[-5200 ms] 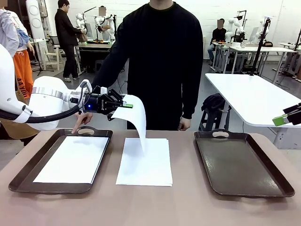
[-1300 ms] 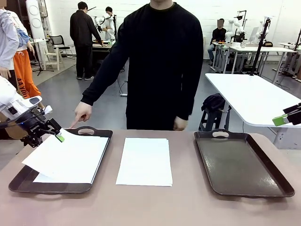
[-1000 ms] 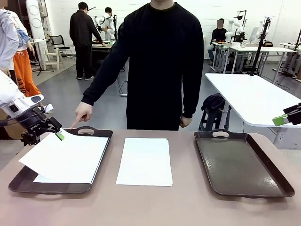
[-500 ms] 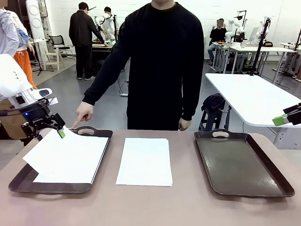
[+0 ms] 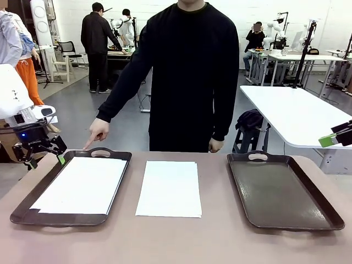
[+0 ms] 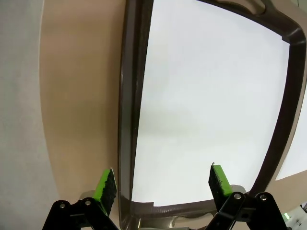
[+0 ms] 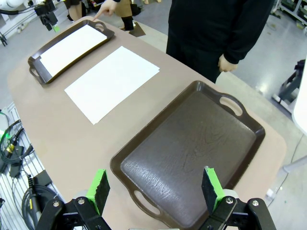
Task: Sort the A4 documents.
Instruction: Place the A4 Paper in the designated Handle tray.
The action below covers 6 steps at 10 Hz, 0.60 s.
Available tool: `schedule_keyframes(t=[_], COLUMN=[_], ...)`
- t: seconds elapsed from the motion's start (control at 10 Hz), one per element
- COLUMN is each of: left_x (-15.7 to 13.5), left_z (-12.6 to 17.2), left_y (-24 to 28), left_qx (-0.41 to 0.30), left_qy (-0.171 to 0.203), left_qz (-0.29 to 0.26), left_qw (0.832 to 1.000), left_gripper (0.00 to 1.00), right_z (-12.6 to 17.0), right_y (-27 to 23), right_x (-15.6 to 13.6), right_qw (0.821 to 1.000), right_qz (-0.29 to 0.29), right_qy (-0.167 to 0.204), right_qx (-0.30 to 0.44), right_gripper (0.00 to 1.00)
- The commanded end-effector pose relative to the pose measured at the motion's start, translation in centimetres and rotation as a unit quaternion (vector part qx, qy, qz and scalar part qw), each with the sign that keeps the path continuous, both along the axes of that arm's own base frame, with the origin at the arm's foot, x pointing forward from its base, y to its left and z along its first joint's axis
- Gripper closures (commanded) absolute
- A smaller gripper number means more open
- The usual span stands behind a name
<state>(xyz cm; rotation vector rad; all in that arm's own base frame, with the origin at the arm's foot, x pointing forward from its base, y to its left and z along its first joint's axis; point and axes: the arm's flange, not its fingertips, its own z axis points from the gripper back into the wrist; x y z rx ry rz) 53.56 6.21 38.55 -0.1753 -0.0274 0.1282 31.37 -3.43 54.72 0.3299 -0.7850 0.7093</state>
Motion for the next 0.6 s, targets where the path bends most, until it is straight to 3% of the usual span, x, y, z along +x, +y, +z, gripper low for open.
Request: schedule_keyframes(t=[0.0,0.1,0.2,0.5], left_x=[-0.53,-0.69,0.00,0.00], left_z=[0.78,0.90,0.29,0.29], left_y=[-0.57,-1.02,-0.03,-0.03], left_qx=[-0.011,-0.050,-0.003,-0.003], left_qy=[-0.015,-0.013,-0.004,-0.004], left_qz=[0.013,0.013,0.002,0.002], left_qw=[1.000,0.999,1.000,1.000], left_gripper=[0.00,0.00,0.00,0.00], right_z=[-0.13,-0.13,-0.13,-0.13], right_y=[0.06,0.06,0.06,0.06], right_x=[0.09,0.09,0.09,0.09], right_qw=[1.000,1.000,1.000,1.000], right_qz=[0.003,0.003,0.003,0.003], right_qy=[0.002,0.002,0.002,0.002], right_qx=[0.003,0.003,0.003,0.003], right_gripper=[0.00,0.00,0.00,0.00])
